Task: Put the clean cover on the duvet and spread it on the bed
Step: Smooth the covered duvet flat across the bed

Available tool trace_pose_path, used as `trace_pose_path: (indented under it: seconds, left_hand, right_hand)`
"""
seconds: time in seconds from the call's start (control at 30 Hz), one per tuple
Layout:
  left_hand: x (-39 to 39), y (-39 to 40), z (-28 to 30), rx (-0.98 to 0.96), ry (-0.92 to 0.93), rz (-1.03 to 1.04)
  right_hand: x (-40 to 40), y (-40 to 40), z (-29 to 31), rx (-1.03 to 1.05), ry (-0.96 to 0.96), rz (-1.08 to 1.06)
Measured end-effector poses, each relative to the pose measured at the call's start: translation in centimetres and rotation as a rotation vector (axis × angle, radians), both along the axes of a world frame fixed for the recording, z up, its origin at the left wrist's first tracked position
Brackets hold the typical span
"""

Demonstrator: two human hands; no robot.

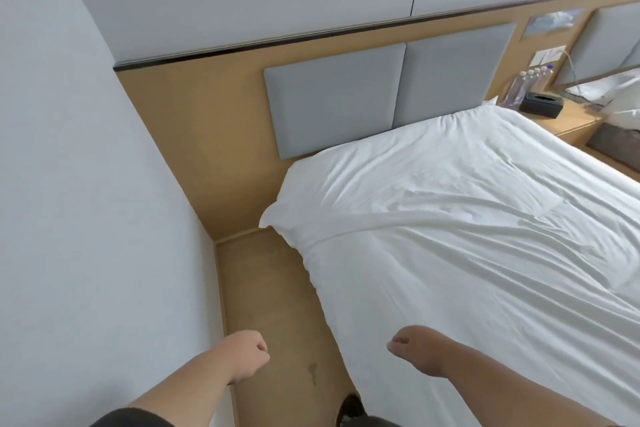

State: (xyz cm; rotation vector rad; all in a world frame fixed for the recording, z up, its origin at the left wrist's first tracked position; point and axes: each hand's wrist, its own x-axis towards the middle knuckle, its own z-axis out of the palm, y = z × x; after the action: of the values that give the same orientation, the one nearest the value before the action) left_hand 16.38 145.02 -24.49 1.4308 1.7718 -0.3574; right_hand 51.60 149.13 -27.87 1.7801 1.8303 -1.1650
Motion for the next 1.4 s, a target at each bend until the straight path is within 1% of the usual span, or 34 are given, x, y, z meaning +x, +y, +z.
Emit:
trace_pose_path:
  seconds: [0.13,0.27,0.33,0.4,0.47,0.53,0.63,0.73,0.83,1.0,1.07,1.1,1.17,1.27,1.33,1.4]
  left_hand:
    - [-1.8,11.5,-0.6,0.046,-0.050,0.027]
    - [-5.0,21.0,0.8,0.029,-0.031,0.052]
    - [-7.2,25.4,1.8,0.070,-0.034,0.150]
    - [-8.9,29.5,2.3,0.115,-0.054,0.257]
    - [-9.9,33.5,2.3,0.140,-0.100,0.300]
    - [-10.2,37.0,2.0,0.152,-0.155,0.322]
    - [-10.5,42.5,0.5,0.124,-0.193,0.284]
    - [-11.5,48.6,-2.4,0.046,-0.170,0.212]
    - [-12.4,55.8,-6.1,-0.005,-0.149,0.129]
    - [-13.9,68.7,-12.4,-0.122,-0.159,-0.041]
    - [-14.5,72.8,-14.9,-0.151,-0.172,-0.071]
    - [-14.8,74.9,-16.2,-0.150,-0.160,-0.084]
    - [-15.3,78.5,-19.8,-0.143,-0.114,-0.187]
    - [-15.3,82.1,-25.1,-0.141,-0.092,-0.252]
    - [-14.9,84.0,-28.5,-0.117,-0.096,-0.220]
    - [-14.5,85.6,-31.7,-0.109,-0.106,-0.195]
  right_hand:
    - [0.2,10.5,-2.0,-0.012,-0.043,-0.014]
    - [-1.5,22.8,-1.6,-0.051,-0.115,0.095]
    - [-3.5,28.9,-0.7,-0.028,-0.124,0.127]
    - [-5.6,34.4,0.7,0.013,-0.122,0.105]
    - [-7.9,39.0,1.6,0.044,-0.097,0.107]
    - [-10.1,42.5,1.7,0.057,-0.021,0.107]
    - [-12.6,46.0,0.8,0.037,0.075,0.034]
    - [-14.2,48.6,-2.2,-0.027,0.099,-0.057]
    - [-15.2,51.6,-5.1,-0.088,0.076,-0.179]
    - [-16.5,55.9,-10.8,-0.143,-0.020,-0.480]
    - [-17.2,57.5,-13.0,-0.152,-0.086,-0.561]
    - [-18.0,58.6,-14.3,-0.160,-0.113,-0.582]
    - [-19.8,60.1,-16.0,-0.164,-0.168,-0.538]
    - [-22.3,63.5,-19.0,-0.089,-0.240,-0.480]
    - [-23.7,66.5,-21.4,-0.080,-0.195,-0.487]
    - [-25.2,68.8,-24.4,-0.117,-0.124,-0.496]
